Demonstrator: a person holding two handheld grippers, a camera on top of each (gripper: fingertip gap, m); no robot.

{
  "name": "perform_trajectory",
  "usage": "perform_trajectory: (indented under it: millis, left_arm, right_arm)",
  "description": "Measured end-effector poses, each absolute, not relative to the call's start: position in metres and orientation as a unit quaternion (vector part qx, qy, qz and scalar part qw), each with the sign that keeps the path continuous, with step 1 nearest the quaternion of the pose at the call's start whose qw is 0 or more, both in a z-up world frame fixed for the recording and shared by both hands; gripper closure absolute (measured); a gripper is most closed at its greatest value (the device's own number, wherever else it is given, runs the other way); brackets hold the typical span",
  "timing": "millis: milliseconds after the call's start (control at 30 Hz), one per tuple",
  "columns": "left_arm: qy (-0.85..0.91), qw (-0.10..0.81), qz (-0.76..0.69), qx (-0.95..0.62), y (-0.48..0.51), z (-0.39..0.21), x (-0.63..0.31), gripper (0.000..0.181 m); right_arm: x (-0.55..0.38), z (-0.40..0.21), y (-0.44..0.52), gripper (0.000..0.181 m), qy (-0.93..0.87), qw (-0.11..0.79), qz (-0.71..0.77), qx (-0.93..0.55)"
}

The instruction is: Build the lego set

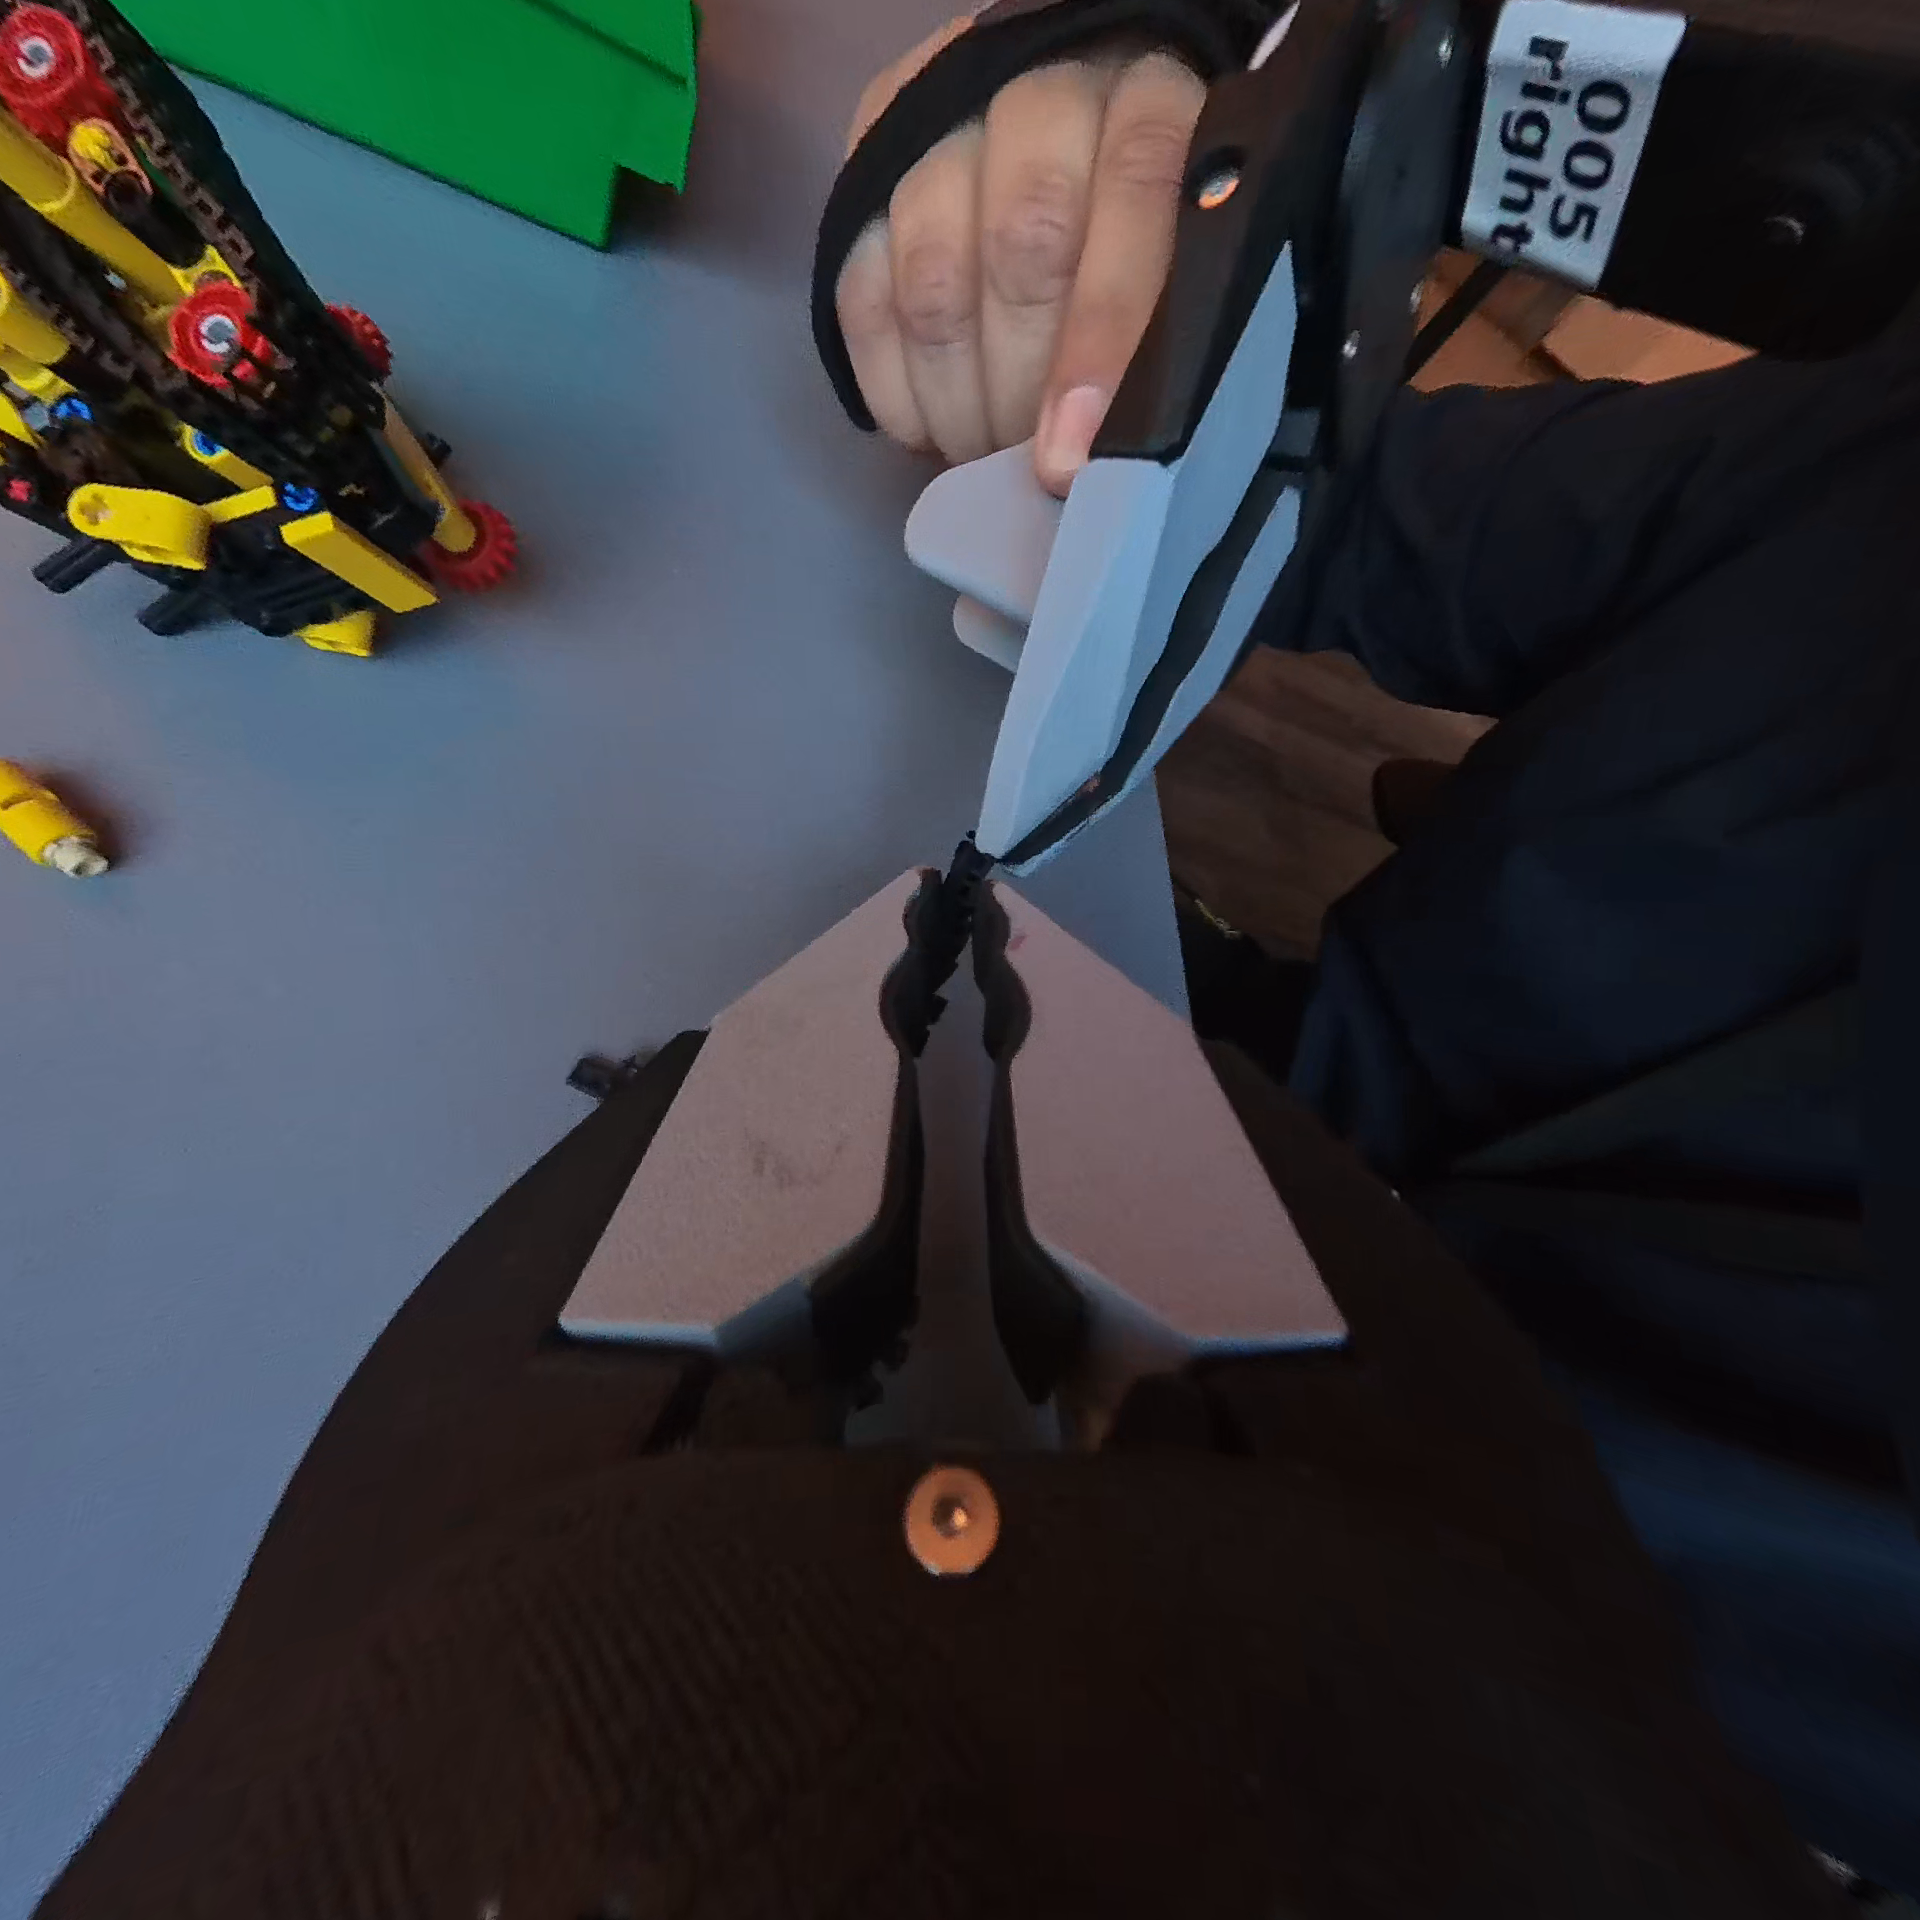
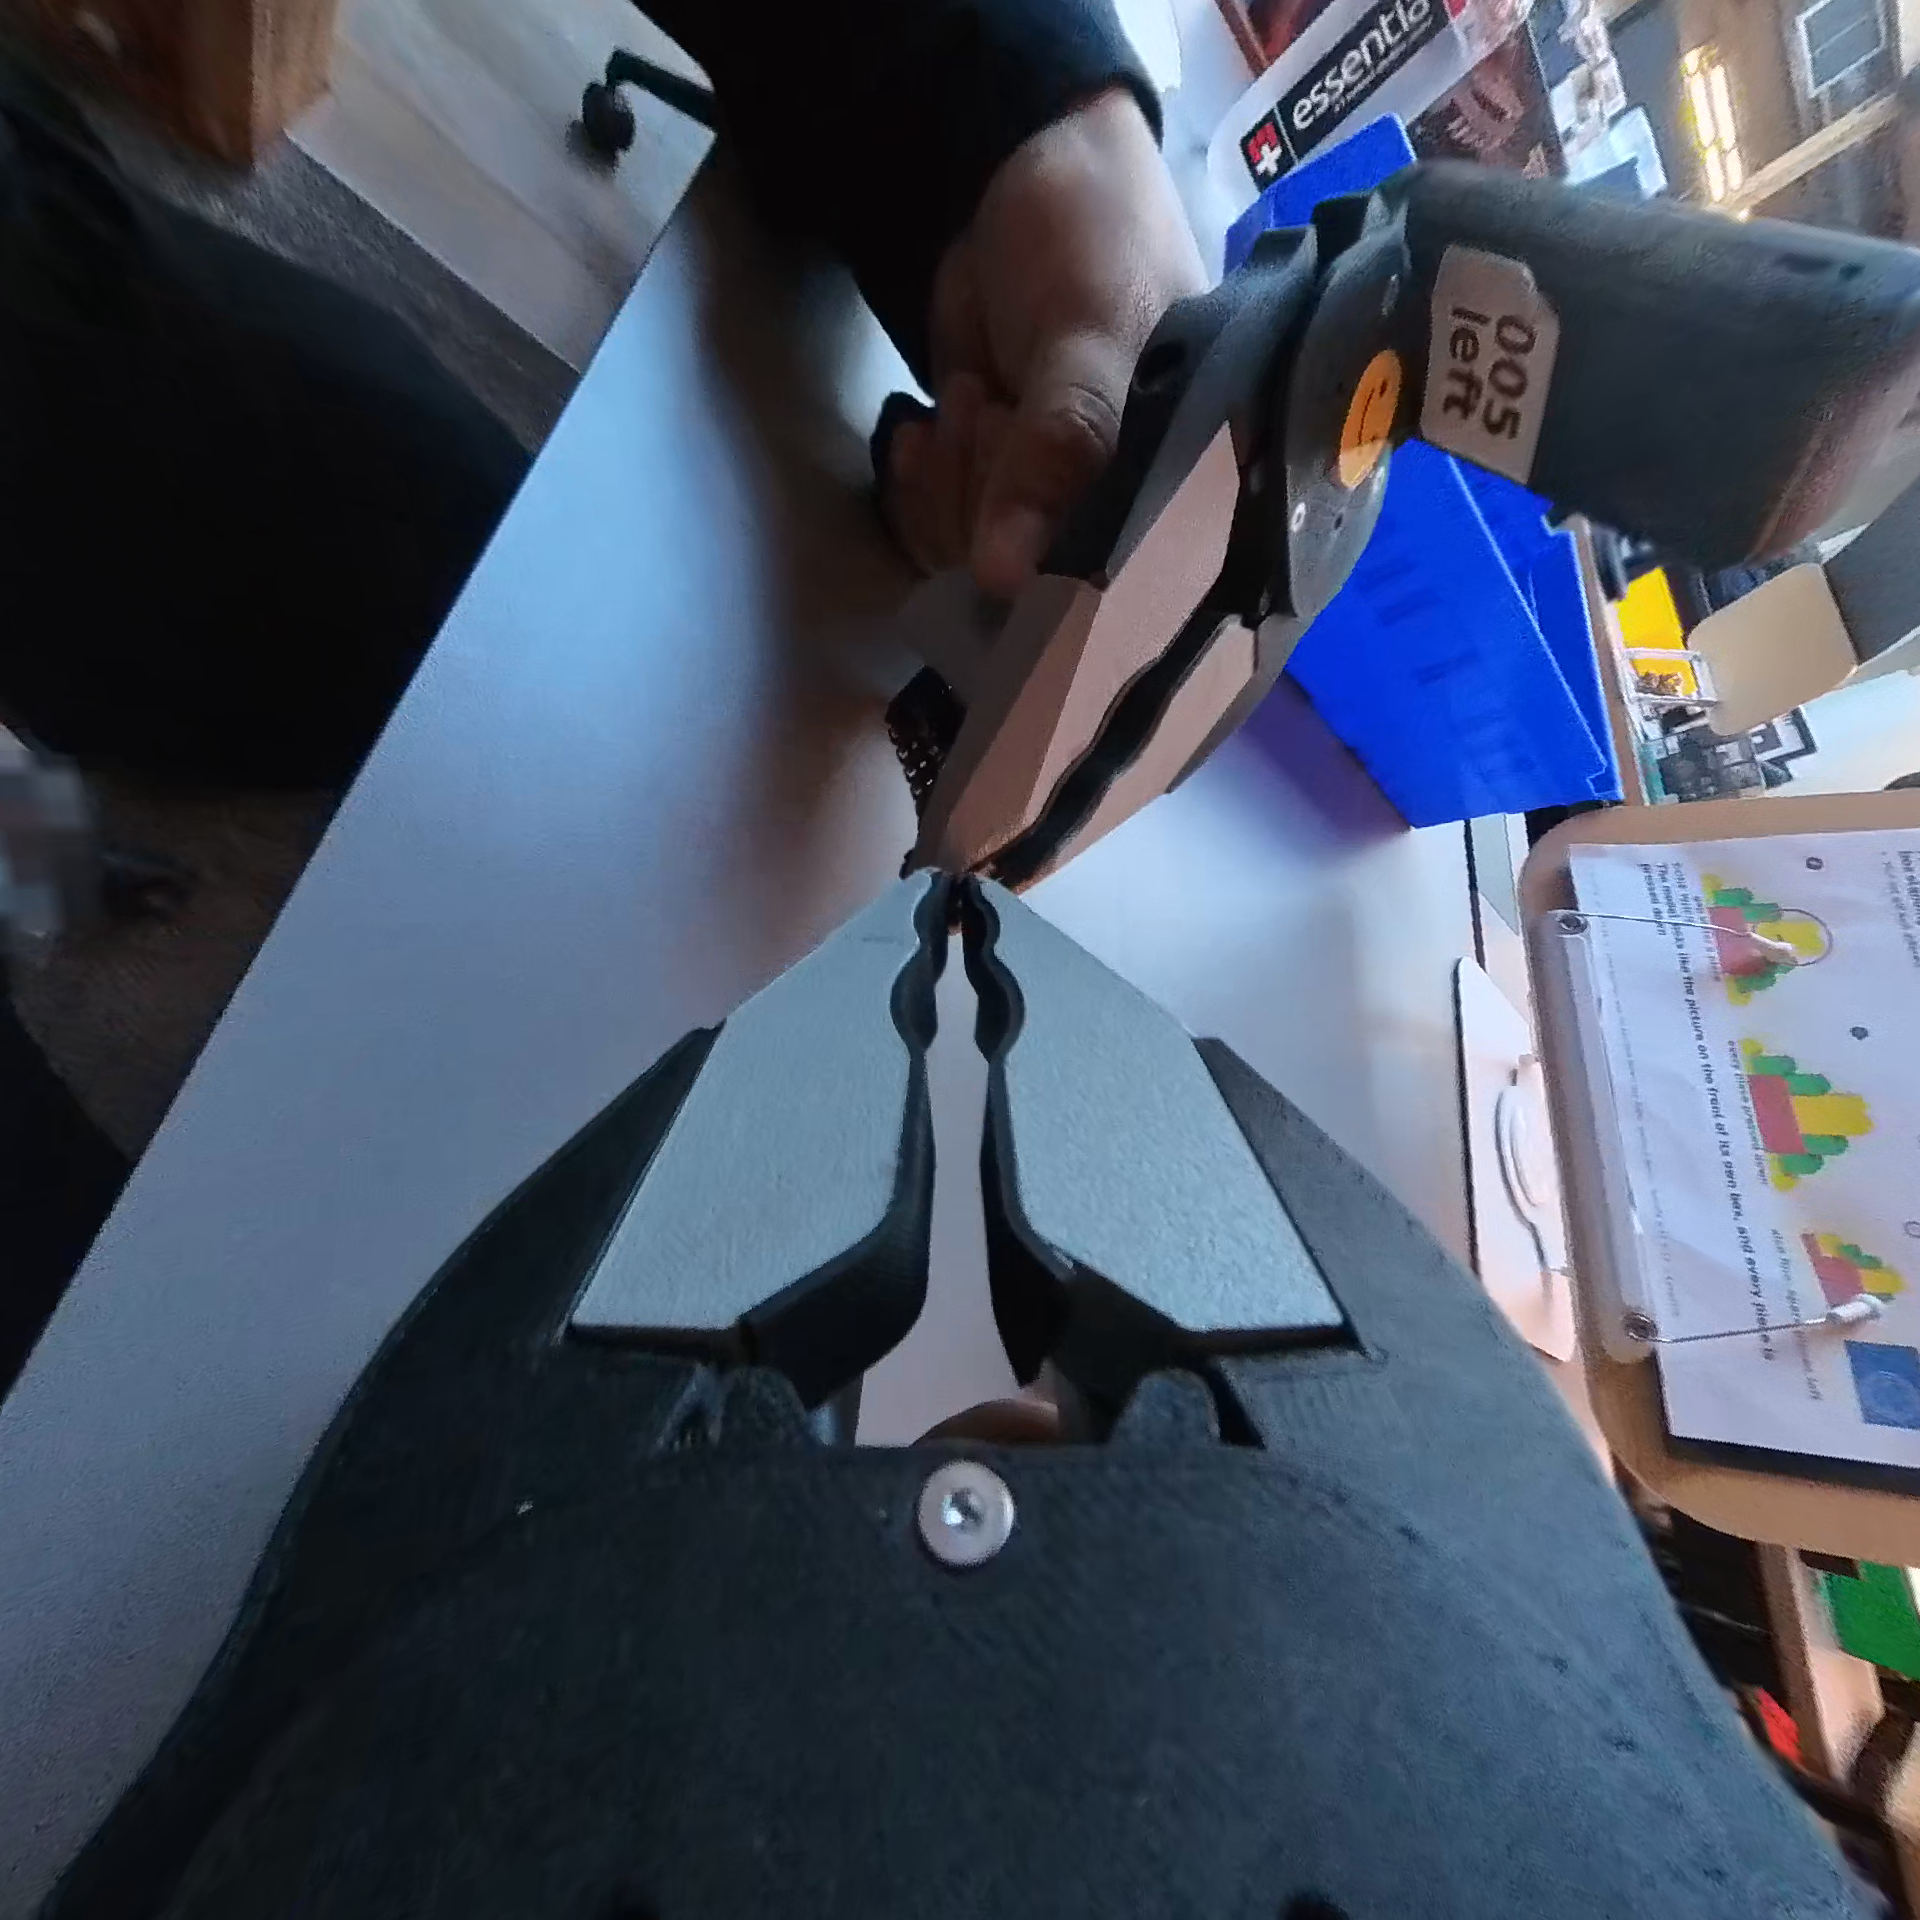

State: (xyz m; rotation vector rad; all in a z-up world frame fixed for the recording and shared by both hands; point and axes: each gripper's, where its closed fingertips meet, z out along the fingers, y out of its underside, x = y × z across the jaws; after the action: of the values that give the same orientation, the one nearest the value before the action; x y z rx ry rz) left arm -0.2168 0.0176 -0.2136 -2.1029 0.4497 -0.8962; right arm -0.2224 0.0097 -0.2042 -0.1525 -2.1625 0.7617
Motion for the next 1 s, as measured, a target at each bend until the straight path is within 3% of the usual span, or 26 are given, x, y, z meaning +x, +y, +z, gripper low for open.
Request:
perform_trajectory:
  millis: [400,533,600,800,933,1000]
  left_arm:
    - [0.166,0.400,-0.329,-0.839,0.022,-0.217,-0.224,0.179]
    - [0.101,0.456,-0.211,-0.858,0.038,-0.214,-0.285,0.181]
    - [0.104,0.467,-0.246,-0.843,0.033,-0.207,-0.283,0.180]
    - [0.181,0.455,-0.188,-0.852,0.035,-0.217,-0.262,0.180]
    - [0.198,0.448,-0.186,-0.852,0.034,-0.221,-0.256,0.180]
    - [0.212,0.445,-0.160,-0.855,0.034,-0.224,-0.256,0.180]
  right_arm:
    - [-0.229,-0.209,0.013,0.181,-0.849,0.507,0.146,0.013]
    - [-0.193,-0.227,-0.034,0.181,-0.877,0.433,0.181,0.103]
    - [-0.219,-0.205,-0.010,0.181,-0.842,0.516,0.135,0.078]
    - [-0.242,-0.190,0.055,0.181,-0.848,0.447,0.243,-0.148]
    - [-0.242,-0.243,0.087,0.145,-0.880,0.331,0.224,-0.257]
    - [-0.238,-0.244,0.083,0.155,-0.881,0.301,0.255,-0.262]
